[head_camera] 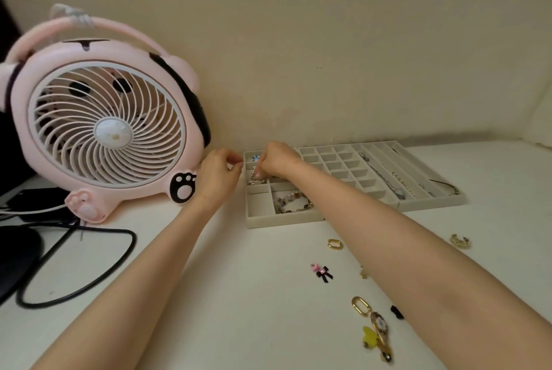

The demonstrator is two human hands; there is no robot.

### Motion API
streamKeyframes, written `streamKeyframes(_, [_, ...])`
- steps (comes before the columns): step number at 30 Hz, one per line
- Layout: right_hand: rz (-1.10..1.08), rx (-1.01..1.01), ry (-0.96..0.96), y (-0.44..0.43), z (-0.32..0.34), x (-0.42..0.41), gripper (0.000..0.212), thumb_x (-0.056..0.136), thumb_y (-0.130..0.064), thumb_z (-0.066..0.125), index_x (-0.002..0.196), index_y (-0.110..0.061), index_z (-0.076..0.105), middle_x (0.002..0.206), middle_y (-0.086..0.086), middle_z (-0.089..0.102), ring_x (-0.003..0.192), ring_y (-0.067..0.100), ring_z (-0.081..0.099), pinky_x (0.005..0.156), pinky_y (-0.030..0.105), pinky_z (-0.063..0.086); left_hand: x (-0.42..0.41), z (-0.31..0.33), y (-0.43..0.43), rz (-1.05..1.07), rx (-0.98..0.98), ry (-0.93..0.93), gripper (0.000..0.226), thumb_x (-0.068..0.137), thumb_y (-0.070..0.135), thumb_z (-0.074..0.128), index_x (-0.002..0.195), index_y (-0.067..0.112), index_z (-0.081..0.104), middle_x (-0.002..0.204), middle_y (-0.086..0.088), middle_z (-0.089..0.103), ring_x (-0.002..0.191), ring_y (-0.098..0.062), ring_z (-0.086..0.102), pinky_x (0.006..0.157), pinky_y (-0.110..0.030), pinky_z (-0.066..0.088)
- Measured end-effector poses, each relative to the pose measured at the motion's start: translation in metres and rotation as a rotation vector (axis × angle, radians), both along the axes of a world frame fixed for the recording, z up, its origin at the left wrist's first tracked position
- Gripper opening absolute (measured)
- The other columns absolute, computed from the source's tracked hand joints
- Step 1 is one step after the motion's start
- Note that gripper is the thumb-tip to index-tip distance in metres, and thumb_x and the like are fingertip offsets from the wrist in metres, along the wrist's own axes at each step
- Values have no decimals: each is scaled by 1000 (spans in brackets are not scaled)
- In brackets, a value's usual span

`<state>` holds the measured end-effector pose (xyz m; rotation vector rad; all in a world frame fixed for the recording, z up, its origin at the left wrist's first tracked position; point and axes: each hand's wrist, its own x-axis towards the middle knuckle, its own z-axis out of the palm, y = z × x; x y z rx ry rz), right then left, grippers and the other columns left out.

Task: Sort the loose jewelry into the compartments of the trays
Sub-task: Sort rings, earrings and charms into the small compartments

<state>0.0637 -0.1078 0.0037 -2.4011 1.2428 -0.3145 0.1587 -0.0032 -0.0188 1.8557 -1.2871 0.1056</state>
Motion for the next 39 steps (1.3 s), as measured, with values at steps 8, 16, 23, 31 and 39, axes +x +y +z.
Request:
streamKeyframes(8, [-62,-60,3,2,-3,-5,46,74,-41,77,109,-13,67,113,5,67,107,23,61,77,27,44,2,-3,1,0,66,11,13,90,14,56,99,10,65,104,-6,60,89,-22,56,81,-38,47])
streamKeyframes(16, [-30,-99,71,4,-2,-3,40,79,-41,73,108,-13,67,112,7,67,107,25,60,75,27,42,3,-5,0,8,116,-18,14,90,14,55,99,11,66,106,-6,60,90,-23,58,79,-38,49])
streamKeyframes(23, [-8,-126,75,4,-1,-5,41,78,-42,73,107,-13,68,111,6,67,106,25,61,76,29,44,6,-12,-2,-35,259,-91,21,86,16,53,94,22,72,108,-7,62,83,-21,59,67,-28,38])
streamKeyframes(31, [30,-85,-107,29,24,-59,23,85,-41,66,88,-18,72,86,-4,66,82,15,59,66,25,39,-21,8,1,-97,213,-104,19,88,18,54,99,19,69,102,-4,53,87,-23,58,72,-30,41])
streamKeyframes(39, [10,-58,-273,64,34,-156,19,86,-39,65,76,-23,69,63,-18,53,58,3,49,60,25,38,-96,33,17,-327,107,-178,15,90,18,54,100,16,65,99,2,47,78,-16,54,65,-22,31])
